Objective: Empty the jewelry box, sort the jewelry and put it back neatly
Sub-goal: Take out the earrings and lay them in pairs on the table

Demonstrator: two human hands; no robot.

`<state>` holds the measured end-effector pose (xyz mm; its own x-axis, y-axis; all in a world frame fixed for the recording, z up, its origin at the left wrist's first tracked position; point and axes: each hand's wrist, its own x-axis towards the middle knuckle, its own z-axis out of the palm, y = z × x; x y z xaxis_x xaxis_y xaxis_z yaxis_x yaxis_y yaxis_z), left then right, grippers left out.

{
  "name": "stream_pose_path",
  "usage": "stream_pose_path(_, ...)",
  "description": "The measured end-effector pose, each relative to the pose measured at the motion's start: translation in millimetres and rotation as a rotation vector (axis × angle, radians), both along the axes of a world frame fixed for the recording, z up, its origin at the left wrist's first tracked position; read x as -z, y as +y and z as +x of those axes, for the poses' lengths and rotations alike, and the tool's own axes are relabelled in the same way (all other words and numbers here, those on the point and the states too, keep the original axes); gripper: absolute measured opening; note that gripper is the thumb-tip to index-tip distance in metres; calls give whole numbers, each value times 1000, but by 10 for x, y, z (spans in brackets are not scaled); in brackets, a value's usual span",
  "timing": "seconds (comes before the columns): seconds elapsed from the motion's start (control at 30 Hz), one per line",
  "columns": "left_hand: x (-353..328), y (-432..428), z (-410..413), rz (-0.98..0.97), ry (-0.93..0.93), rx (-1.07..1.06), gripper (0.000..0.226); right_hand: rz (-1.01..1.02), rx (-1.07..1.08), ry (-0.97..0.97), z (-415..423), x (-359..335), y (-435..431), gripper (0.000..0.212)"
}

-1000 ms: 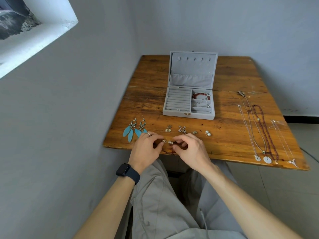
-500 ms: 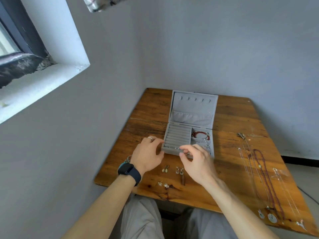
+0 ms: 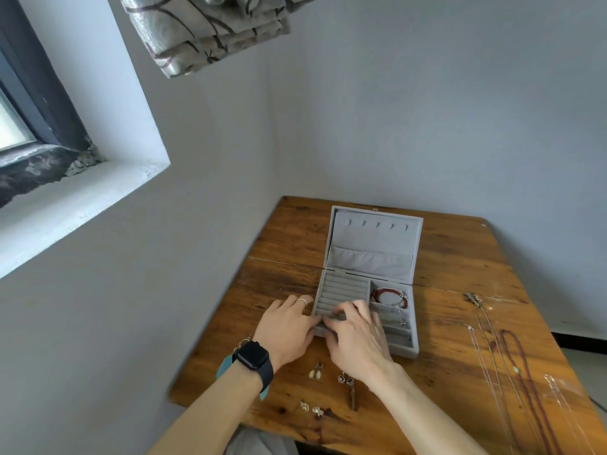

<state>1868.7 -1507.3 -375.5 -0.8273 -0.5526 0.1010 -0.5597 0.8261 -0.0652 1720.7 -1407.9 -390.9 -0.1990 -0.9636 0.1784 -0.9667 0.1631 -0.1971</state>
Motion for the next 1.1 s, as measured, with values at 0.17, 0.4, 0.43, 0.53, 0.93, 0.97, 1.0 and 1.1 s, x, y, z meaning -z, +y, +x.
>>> stream_pose_path(0.17,-58,37,-48,70,33,-52,38,-79,29,-48,24,7,-34,33)
stream_pose_path(0.4,-267,-113,-188,214,26,-91,30,69,107,-175,-40,-170,-277,30)
stream_pose_path(0.43,-298,-143,-210,216,6,-90,26,108,106,-167,-58,-211,-321,28)
stream_pose_path(0.53,-353,-189,-302,210,-63,-117,22,251,118,-136,-102,-325,-433,27)
stream_pose_path(0.93,-306,-182,-531,166,-195,-213,22,-37,136,-366,-88,-311,229,14)
stream_pose_path(0.97,-293,-167,-532,151,-211,-194,23,-86,143,-419,-61,-284,406,9)
stream_pose_path(1.0,-286,-149,-531,137,-232,-175,24,-114,150,-464,-24,-255,579,7)
stream_pose_path(1.1,-298,-94,-482,131,-244,-143,23,-158,180,-571,95,-114,1016,6)
